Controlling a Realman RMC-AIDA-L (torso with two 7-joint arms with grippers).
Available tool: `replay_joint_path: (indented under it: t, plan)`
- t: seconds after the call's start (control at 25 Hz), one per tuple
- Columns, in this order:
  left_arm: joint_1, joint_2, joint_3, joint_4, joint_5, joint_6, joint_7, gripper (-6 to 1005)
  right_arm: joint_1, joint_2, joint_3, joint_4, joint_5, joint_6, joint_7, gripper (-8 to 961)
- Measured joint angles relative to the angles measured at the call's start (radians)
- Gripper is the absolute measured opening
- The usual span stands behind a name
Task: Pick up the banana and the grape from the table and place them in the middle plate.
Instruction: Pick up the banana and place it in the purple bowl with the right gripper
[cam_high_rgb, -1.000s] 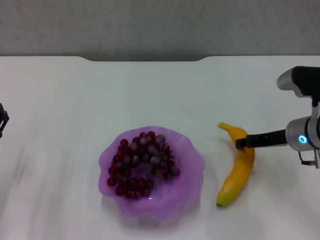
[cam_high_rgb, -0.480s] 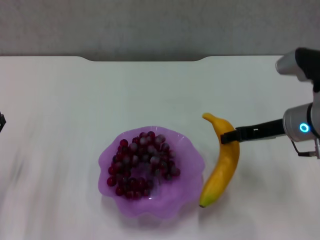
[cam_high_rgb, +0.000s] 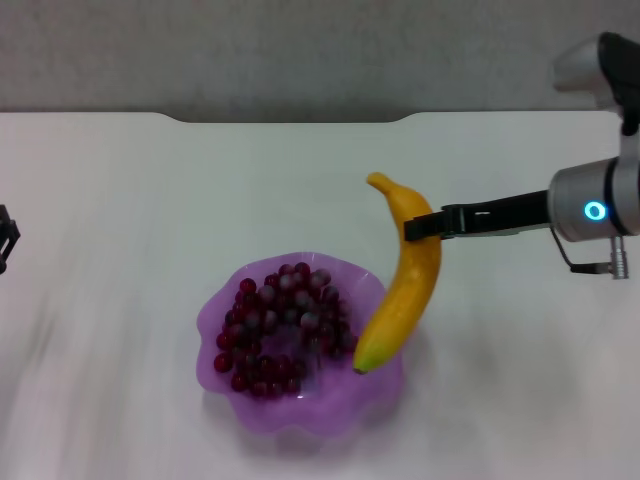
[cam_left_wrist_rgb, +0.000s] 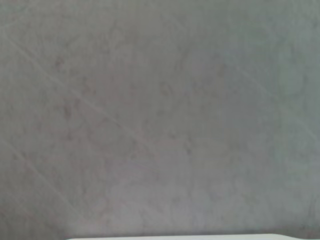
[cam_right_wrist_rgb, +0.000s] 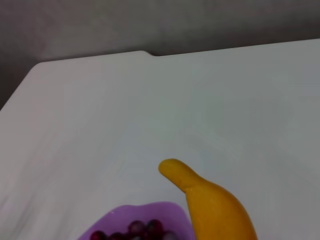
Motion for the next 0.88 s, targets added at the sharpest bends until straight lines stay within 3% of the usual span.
replay_joint_path:
  t: [0.4, 0.64, 0.88]
  plan:
    - [-0.016, -0.003, 0.006, 0.0, 0.003, 0.003, -0.001, 881, 0.124, 0.002, -0.113, -0.25, 0.136, -0.133, -0.14, 504]
    - [-0.018, -0.003, 0.007, 0.001, 0.001, 0.015, -0.001, 881, 0.133, 0.005, -0.217, -0.27, 0.148, -0.198, -0.165, 503]
    - [-0.02, -0.003, 0.009, 0.002, 0.004, 0.016, -0.001, 881, 0.143, 0.005, -0.284, -0.275, 0.265, -0.21, -0.277, 528]
